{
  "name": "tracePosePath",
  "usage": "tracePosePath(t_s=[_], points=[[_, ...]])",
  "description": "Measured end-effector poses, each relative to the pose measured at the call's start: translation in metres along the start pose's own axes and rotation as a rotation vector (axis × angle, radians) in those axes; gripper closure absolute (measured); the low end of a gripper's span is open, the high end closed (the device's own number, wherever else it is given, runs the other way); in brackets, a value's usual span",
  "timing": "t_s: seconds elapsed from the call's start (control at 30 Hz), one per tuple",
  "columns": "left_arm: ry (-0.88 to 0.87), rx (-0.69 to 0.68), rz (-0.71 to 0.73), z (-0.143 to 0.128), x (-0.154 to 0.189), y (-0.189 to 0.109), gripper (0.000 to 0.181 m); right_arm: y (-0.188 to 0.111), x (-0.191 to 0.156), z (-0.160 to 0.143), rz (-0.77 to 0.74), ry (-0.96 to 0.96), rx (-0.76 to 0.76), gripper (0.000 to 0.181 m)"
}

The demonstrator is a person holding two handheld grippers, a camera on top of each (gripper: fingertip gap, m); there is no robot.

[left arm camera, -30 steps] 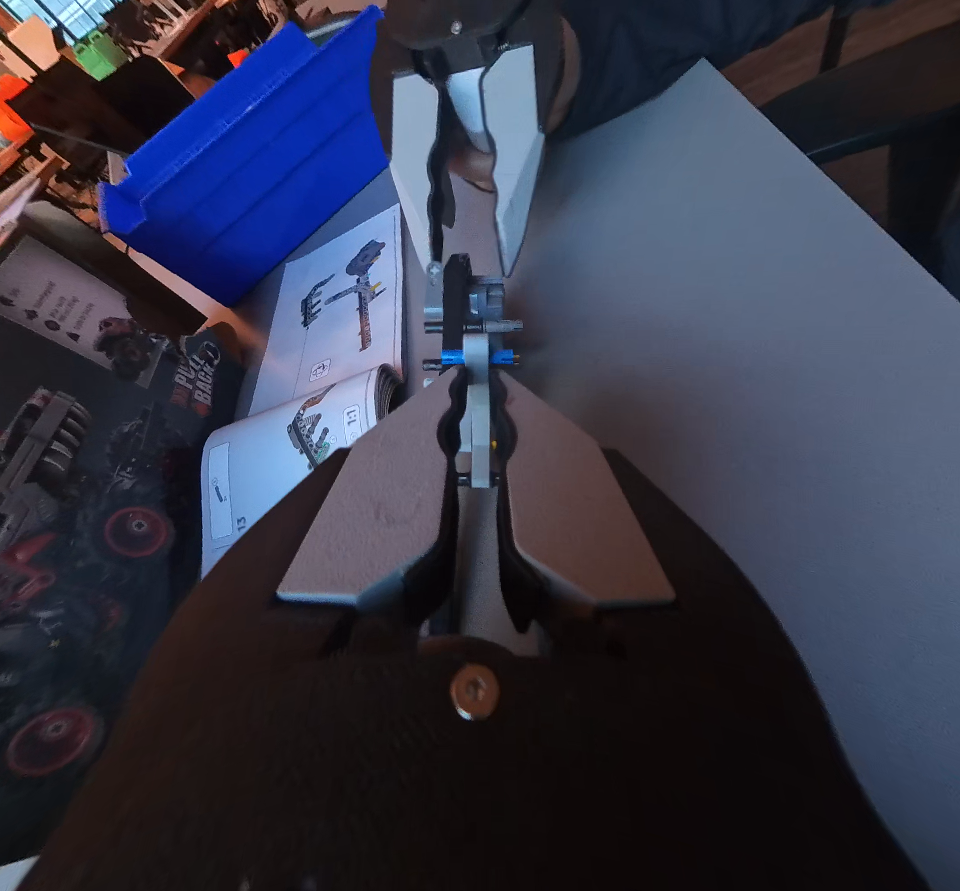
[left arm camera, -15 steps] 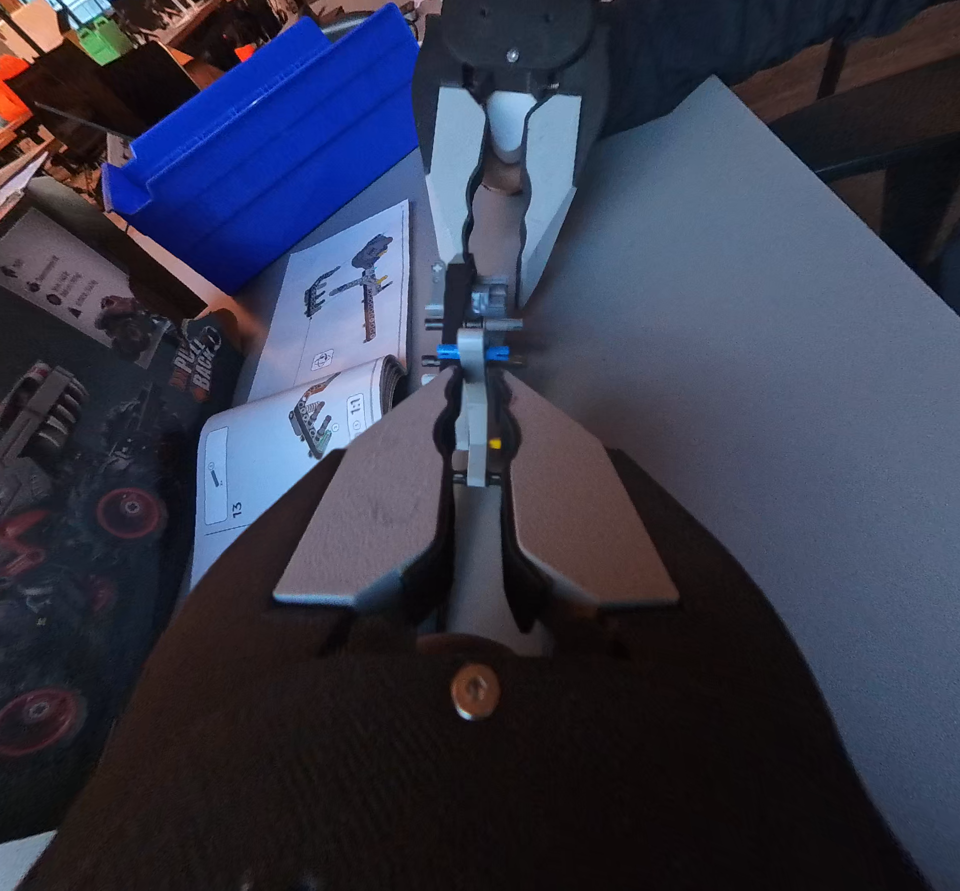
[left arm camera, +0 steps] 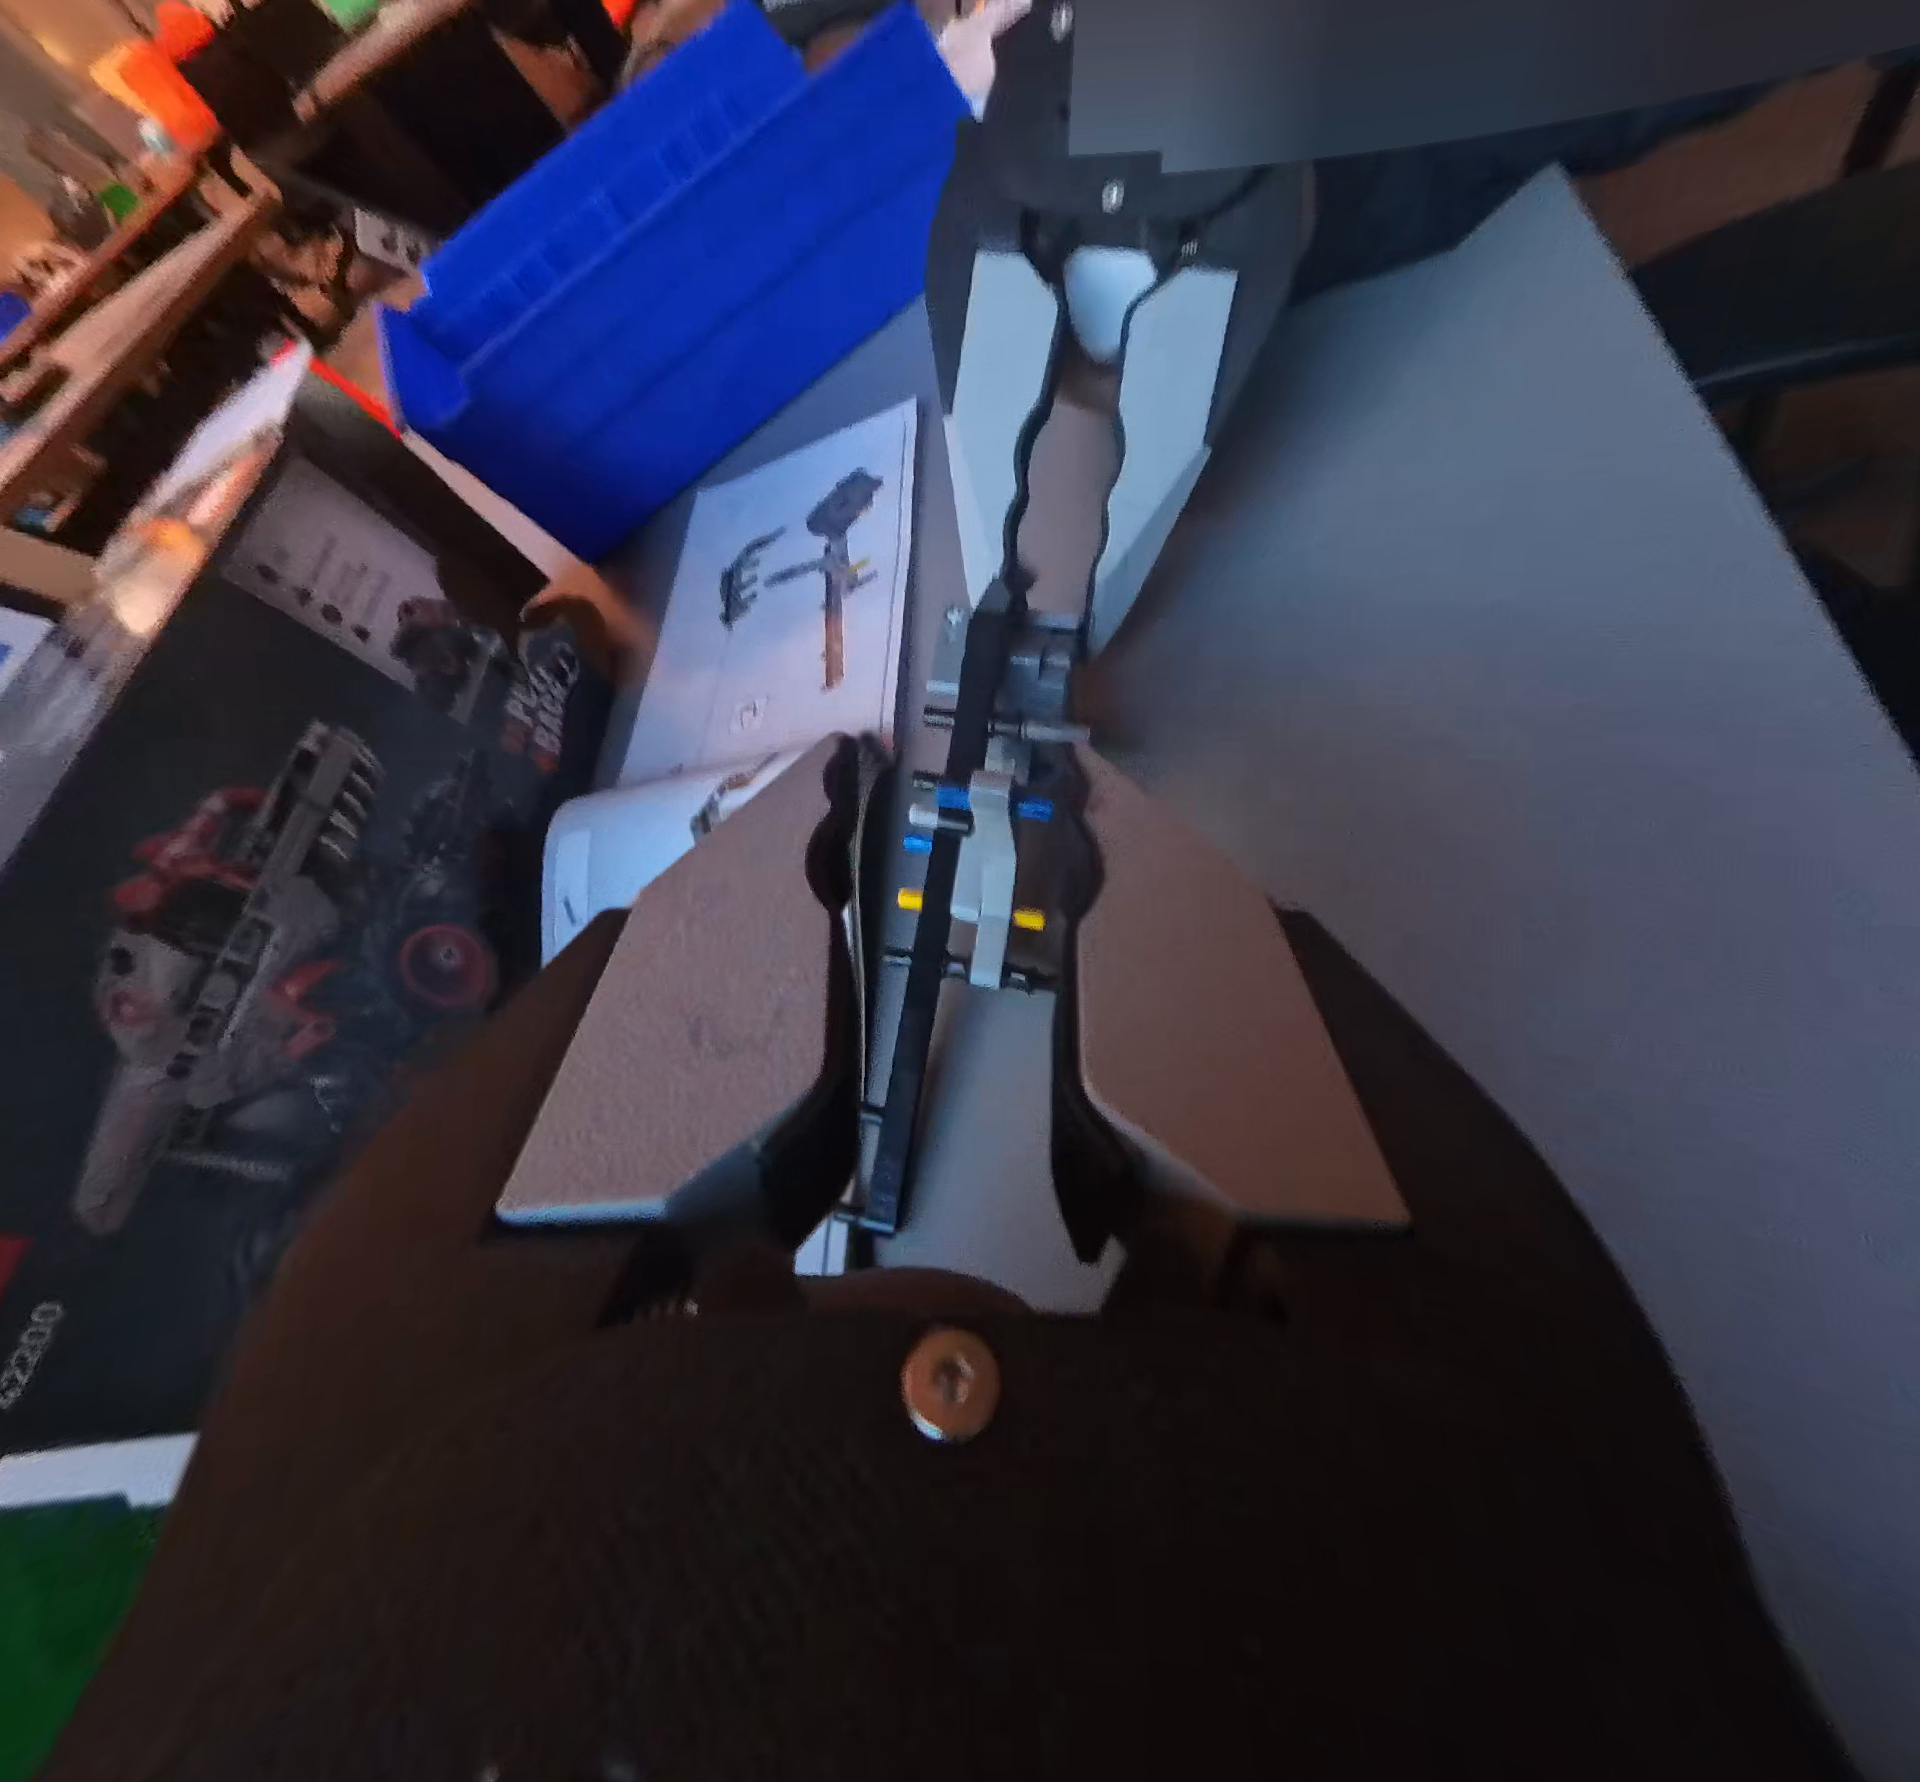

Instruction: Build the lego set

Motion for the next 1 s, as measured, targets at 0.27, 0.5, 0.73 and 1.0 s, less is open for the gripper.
tracePosePath(t_s=[0.27, 0.5, 0.73, 1.0], points=[[-0.011, -0.045, -0.031, -0.008, 0.007, 0.011, 0.16, -0.013, 0.007, 0.012, 0.029, 0.089, 0.142, 0.157], [-0.004, -0.029, -0.048, -0.008, 0.008, 0.012, 0.16, -0.005, 0.005, 0.018, -0.029, 0.065, 0.137, 0.172], [-0.017, -0.03, -0.037, -0.01, 0.005, 0.013, 0.16, -0.006, 0.001, 0.021, -0.143, -0.029, 0.145, 0.175], [-0.009, -0.022, -0.037, -0.01, 0.006, 0.012, 0.16, -0.013, 0.015, 0.021, -0.197, 0.069, 0.211, 0.176]])
Point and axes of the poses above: each gripper's, where its closed fingertips meet, y out along the fingers, z out of its top, x = y × z across the jaws, the point moved 8 cm from there along -y, back along the fingers, and after that the axes turned 13 degrees about y, right-handed, at the moved point
